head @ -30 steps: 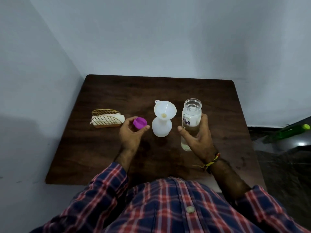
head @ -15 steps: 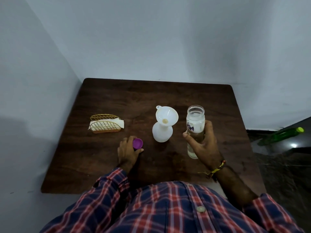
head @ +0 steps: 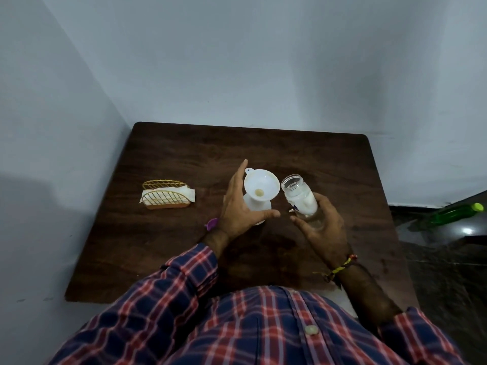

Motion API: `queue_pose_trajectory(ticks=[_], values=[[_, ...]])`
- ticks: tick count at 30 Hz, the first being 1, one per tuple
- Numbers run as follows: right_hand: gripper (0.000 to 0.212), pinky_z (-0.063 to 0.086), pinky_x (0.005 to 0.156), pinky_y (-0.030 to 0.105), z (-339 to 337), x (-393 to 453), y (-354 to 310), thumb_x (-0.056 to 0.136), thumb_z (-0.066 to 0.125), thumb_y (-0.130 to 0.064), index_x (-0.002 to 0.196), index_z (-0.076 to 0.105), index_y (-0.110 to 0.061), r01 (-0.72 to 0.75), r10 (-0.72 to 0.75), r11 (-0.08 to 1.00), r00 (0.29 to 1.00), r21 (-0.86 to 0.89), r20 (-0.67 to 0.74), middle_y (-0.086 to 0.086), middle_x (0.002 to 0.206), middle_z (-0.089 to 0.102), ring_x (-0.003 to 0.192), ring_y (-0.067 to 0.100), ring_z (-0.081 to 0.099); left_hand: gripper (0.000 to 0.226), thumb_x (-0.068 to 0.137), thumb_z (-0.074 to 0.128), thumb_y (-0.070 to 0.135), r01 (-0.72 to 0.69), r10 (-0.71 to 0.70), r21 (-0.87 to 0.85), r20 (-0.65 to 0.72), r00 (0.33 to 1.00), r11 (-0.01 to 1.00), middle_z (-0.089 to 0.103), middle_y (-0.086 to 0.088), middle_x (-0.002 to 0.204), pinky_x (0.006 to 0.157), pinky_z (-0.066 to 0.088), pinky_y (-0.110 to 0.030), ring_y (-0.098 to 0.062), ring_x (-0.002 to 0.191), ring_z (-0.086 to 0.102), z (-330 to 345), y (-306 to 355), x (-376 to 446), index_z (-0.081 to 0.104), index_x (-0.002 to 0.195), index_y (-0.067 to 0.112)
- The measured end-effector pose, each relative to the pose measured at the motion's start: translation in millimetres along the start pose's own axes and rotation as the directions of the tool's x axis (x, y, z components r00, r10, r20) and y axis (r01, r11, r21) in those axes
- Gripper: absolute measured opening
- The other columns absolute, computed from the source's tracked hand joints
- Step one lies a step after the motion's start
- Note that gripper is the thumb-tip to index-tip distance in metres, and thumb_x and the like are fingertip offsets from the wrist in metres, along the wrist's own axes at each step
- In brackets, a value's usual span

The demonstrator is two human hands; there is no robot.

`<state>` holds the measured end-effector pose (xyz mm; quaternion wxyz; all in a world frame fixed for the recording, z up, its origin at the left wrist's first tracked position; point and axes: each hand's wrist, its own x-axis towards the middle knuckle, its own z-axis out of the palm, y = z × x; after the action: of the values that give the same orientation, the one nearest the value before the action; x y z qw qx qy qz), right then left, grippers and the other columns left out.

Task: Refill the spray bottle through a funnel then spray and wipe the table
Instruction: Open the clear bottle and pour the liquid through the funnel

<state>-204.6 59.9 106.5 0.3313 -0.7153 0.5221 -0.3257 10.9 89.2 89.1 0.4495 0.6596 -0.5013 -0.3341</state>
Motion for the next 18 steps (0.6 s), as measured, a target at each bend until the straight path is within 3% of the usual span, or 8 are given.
queue_pose_trajectory(ticks=[4, 8, 12, 18], values=[[0.06, 0.055, 0.088, 0.042, -2, 2, 8, 0.072, 0.086, -0.026, 0.123, 0.057, -0.018, 0.01, -0.01, 0.996, 1.0, -0.085, 0.01, -0.004, 0.117, 0.065, 0.106, 0.014, 0.063, 0.12, 0.057, 0.092, 0.05, 0.004, -0.003, -0.017, 0.048, 0.999, 1.0, 0.034, 0.01, 0.154, 0.112, 0.033, -0.034, -0.006, 0.139, 0.035, 10, -4, 4, 0.019, 0.152, 0.039], [0.06, 0.055, 0.086, 0.042, -2, 7, 5, 0.073, 0.082, -0.034, 0.125, 0.053, -0.028, 0.04, -0.032, 0.986, 0.998, -0.162, 0.056, -0.011, 0.116, 0.065, 0.103, 0.012, 0.063, 0.106, 0.065, 0.09, 0.041, 0.012, -0.012, -0.022, 0.0, 1.0, 1.0, 0.041, 0.007, 0.151, 0.111, 0.036, -0.03, -0.007, 0.136, 0.04, 11, -3, 6, 0.029, 0.151, 0.029], [0.062, 0.056, 0.082, 0.043, -1, 10, -1, 0.074, 0.078, -0.038, 0.126, 0.046, -0.036, 0.027, -0.009, 0.968, 0.997, -0.249, 0.072, -0.011, 0.114, 0.065, 0.1, 0.016, 0.064, 0.098, 0.068, 0.087, 0.043, 0.03, -0.03, -0.005, -0.032, 0.999, 1.0, 0.044, 0.018, 0.143, 0.102, 0.038, -0.014, 0.014, 0.124, 0.041, 12, -2, 8, 0.033, 0.149, 0.028], [0.056, 0.052, 0.08, 0.036, -3, 16, -7, 0.076, 0.079, -0.035, 0.125, 0.054, -0.026, 0.067, -0.057, 0.949, 0.998, -0.31, 0.039, -0.004, 0.112, 0.067, 0.096, 0.02, 0.065, 0.09, 0.072, 0.085, 0.041, 0.037, -0.037, -0.005, -0.046, 0.998, 0.999, 0.046, 0.017, 0.139, 0.094, 0.04, -0.007, 0.016, 0.119, 0.043, 10, 0, 9, 0.037, 0.147, 0.025]])
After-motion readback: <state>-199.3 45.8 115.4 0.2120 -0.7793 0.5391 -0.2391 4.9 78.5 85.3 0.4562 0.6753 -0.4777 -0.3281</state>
